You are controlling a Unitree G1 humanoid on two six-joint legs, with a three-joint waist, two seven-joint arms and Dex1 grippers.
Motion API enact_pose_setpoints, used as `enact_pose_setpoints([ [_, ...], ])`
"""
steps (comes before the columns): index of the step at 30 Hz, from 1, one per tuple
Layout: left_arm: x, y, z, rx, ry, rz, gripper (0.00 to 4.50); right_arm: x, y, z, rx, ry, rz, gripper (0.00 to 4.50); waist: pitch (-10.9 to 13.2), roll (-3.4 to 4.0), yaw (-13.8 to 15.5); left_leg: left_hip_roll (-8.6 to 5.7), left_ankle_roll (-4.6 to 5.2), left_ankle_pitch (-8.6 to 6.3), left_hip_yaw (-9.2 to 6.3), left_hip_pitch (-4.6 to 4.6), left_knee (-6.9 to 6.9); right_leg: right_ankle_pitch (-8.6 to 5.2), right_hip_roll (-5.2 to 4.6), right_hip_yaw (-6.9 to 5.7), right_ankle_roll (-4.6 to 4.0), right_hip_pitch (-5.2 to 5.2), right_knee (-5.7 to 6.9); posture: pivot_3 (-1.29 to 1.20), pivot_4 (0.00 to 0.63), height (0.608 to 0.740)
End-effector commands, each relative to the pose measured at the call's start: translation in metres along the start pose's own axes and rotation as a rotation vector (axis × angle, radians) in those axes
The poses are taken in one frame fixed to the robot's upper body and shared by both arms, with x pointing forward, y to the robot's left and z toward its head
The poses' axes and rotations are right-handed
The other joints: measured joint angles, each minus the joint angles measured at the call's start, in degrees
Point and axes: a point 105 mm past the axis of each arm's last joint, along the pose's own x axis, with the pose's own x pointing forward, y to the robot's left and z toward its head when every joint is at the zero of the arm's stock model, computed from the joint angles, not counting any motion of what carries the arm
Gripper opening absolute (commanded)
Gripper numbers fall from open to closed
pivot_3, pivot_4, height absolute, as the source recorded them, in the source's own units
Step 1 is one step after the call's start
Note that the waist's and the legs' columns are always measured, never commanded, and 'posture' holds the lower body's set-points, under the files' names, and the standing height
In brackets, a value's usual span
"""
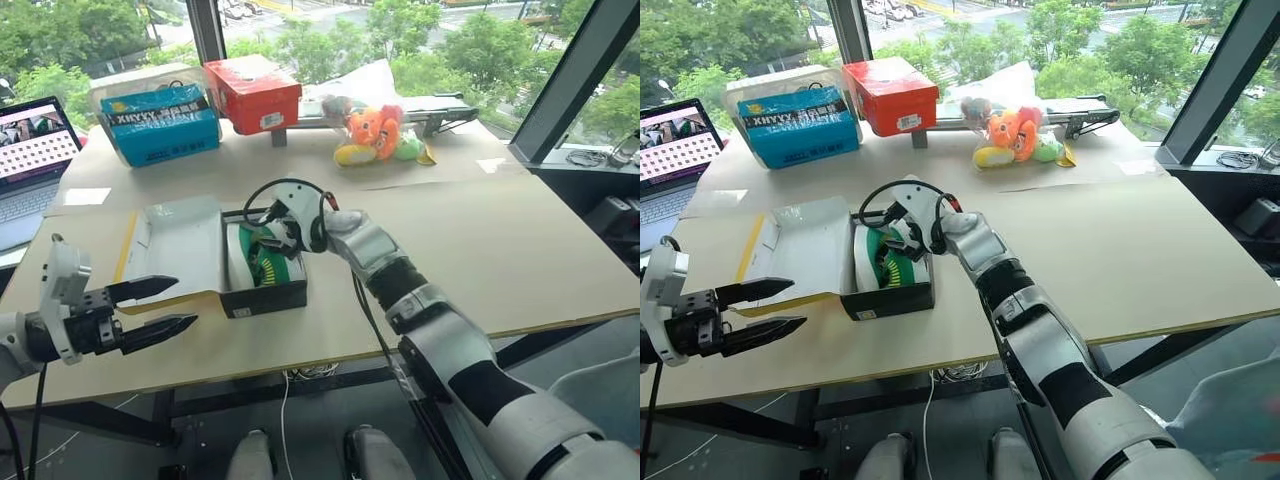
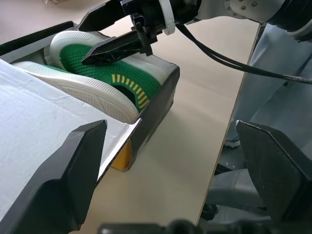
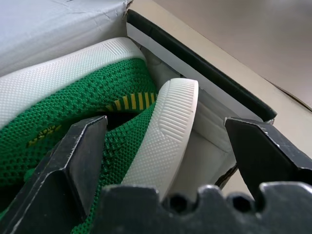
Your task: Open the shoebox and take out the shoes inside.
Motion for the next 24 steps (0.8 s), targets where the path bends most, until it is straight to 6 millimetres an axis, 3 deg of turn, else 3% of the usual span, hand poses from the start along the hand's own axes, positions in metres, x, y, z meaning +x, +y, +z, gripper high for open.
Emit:
enact_pose_setpoints([
  [1, -0.003, -0.003, 0.008, 0.058, -0.022, 0.012, 4.50, 0.002, -0.002, -0.012, 0.010, 0.040, 0.001, 4.44, 0.00, 0.00, 0.01, 0.00, -0.02, -0.01, 0.00, 0.04, -0.01, -0.04, 0.00, 0.00, -0.06, 0.02, 0.00, 0.00, 0.150, 0.732],
  [4, -0.003, -0.002, 0.007, 0.056, -0.020, 0.018, 4.50, 0.004, 0.005, -0.012, 0.000, 0.044, 0.029, 4.44, 0.00, 0.00, 0.10, 0.00, -0.30, -0.19, 0.00, 0.21, -0.04, -0.06, -0.01, -0.01, -0.11, 0.17, 0.00, 0.00, 0.150, 0.732],
  [7, -0.001, 0.000, 0.006, 0.056, -0.020, 0.019, 4.50, 0.006, 0.012, -0.010, -0.014, 0.044, 0.050, 3.73, -0.01, -0.01, 0.07, 0.00, -0.31, -0.19, 0.00, 0.25, -0.05, -0.07, -0.01, -0.01, -0.12, 0.20, 0.00, 0.00, 0.150, 0.732],
  [16, 0.000, 0.001, 0.007, 0.063, -0.018, 0.017, 4.50, 0.008, 0.017, -0.012, -0.007, 0.049, 0.060, 0.80, -0.01, -0.01, -0.02, 0.00, -0.29, -0.18, 0.00, 0.24, -0.08, -0.07, 0.00, 0.00, -0.09, 0.15, 0.00, 0.00, 0.150, 0.732],
  [18, 0.001, 0.001, 0.007, 0.063, -0.018, 0.017, 4.50, 0.007, 0.016, -0.012, -0.002, 0.050, 0.054, 0.58, -0.01, -0.01, 0.01, 0.00, -0.29, -0.18, 0.00, 0.24, -0.08, -0.08, 0.00, 0.00, -0.10, 0.15, 0.00, 0.00, 0.150, 0.732],
  [24, 0.004, 0.001, 0.006, 0.063, -0.017, 0.011, 4.50, 0.003, 0.008, 0.008, 0.102, 0.001, 0.022, 0.57, -0.01, -0.01, 0.03, 0.00, -0.29, -0.18, 0.00, 0.24, -0.08, -0.10, 0.00, 0.00, -0.13, 0.15, 0.00, 0.00, 0.150, 0.732],
])
